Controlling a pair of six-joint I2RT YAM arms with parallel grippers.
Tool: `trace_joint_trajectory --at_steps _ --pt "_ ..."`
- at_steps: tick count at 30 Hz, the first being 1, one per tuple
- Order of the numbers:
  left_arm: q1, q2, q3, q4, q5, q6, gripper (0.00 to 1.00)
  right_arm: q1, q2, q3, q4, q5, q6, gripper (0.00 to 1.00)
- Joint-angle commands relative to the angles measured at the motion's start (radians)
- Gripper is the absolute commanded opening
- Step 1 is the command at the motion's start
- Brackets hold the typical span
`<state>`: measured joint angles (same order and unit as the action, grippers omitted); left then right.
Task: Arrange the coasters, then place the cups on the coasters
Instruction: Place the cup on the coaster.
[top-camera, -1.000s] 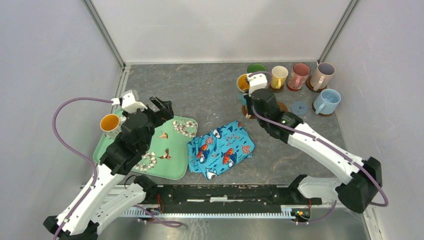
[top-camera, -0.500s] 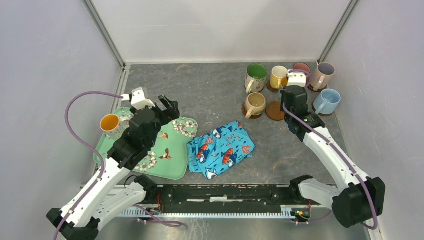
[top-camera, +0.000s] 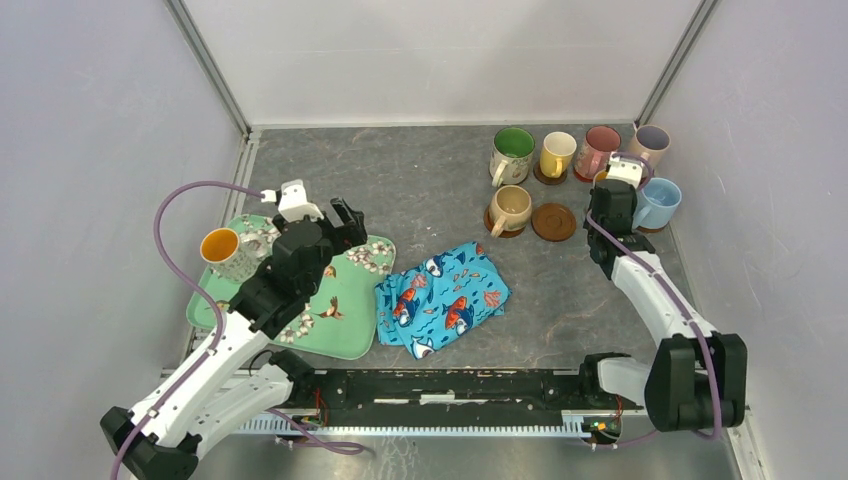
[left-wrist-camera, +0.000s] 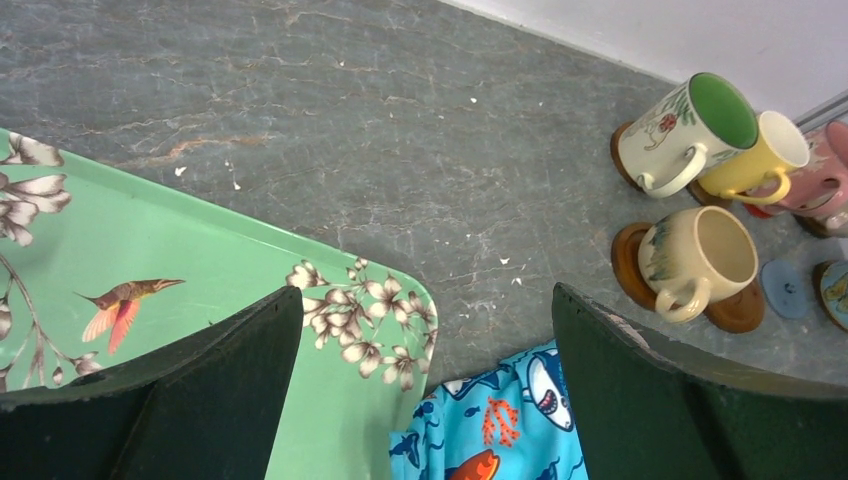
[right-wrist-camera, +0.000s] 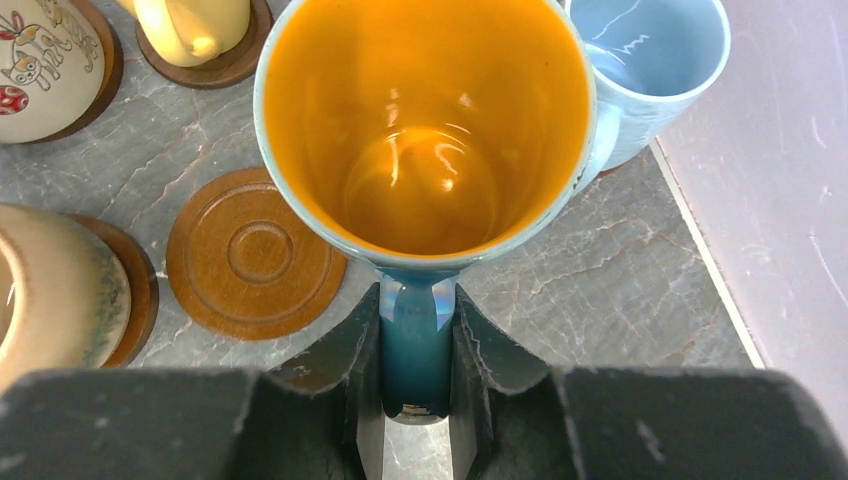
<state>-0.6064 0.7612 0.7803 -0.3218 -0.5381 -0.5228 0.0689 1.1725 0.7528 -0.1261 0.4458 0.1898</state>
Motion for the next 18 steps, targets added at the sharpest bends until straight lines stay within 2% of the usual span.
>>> trace_joint_trajectory --at_steps 1,18 --pt "-0.003 -0.002 -0.021 0.071 0.012 0.079 1.00 -0.026 0.024 0.005 0.280 -0.007 0.025 0.00" --pt "-0.003 -0.002 -0.035 0.084 0.012 0.098 1.00 -0.109 0.176 0.016 0.375 -0.048 0.038 0.00"
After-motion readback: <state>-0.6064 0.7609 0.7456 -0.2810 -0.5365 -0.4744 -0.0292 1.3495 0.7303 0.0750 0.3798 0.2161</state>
